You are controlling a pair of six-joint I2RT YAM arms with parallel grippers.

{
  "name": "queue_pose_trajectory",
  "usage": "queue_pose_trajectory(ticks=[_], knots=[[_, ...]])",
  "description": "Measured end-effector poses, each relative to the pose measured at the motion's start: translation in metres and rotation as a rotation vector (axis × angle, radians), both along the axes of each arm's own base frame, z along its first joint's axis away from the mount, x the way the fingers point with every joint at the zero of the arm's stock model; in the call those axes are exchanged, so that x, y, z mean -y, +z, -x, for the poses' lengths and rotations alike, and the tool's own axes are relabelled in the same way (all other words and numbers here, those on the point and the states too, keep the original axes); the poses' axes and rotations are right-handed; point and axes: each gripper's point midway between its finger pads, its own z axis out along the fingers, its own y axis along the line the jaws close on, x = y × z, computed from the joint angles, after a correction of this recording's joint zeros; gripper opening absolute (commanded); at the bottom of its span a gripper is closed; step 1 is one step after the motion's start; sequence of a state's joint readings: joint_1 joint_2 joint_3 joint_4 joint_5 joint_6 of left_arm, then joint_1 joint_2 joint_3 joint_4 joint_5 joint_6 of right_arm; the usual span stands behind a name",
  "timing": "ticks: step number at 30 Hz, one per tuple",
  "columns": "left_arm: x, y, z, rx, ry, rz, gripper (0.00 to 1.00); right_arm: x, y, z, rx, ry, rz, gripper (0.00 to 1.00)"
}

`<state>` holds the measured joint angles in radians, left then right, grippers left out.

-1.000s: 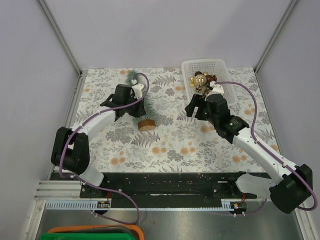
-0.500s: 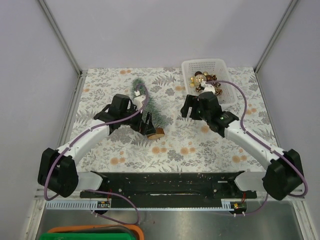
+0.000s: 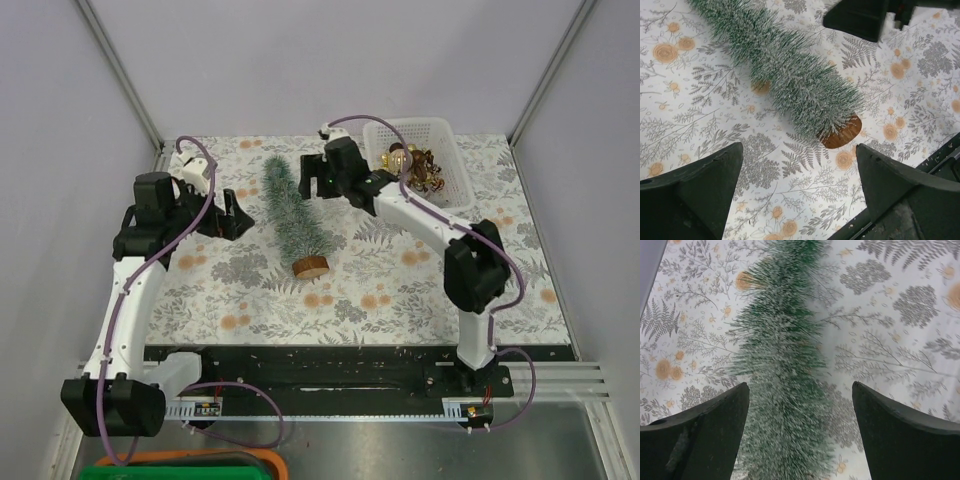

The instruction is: Decorate the small christmas tree

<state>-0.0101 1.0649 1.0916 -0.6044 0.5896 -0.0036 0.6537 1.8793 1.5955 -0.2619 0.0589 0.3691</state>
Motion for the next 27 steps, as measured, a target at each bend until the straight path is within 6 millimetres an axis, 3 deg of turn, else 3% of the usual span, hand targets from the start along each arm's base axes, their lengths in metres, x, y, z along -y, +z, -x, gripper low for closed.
queue_pose_trajectory(ticks=[3,6,13,16,21,27], knots=[[-0.009,-0.002,0.004,-0.009,0.018,-0.016,0.99,-0.034,-0.007,-0.014,0.016,0.052,0.027,0.92],[-0.017,-0.011,0.004,-0.042,0.046,-0.027,0.99,-0.061,-0.026,-0.022,0.01,0.095,0.062,0.9],[-0.024,-0.042,-0.001,-0.141,0.072,-0.039,0.99,-0.08,-0.085,-0.023,-0.072,0.131,0.151,0.81],[-0.026,-0.054,0.0,-0.179,0.079,-0.048,0.99,-0.082,-0.095,-0.026,-0.082,0.13,0.167,0.6],[-0.028,-0.058,0.002,-0.189,0.081,-0.064,0.99,-0.086,-0.09,-0.03,-0.061,0.126,0.167,0.16],[-0.033,-0.06,0.002,-0.18,0.093,-0.091,0.99,-0.086,-0.089,-0.032,-0.042,0.106,0.162,0.07]])
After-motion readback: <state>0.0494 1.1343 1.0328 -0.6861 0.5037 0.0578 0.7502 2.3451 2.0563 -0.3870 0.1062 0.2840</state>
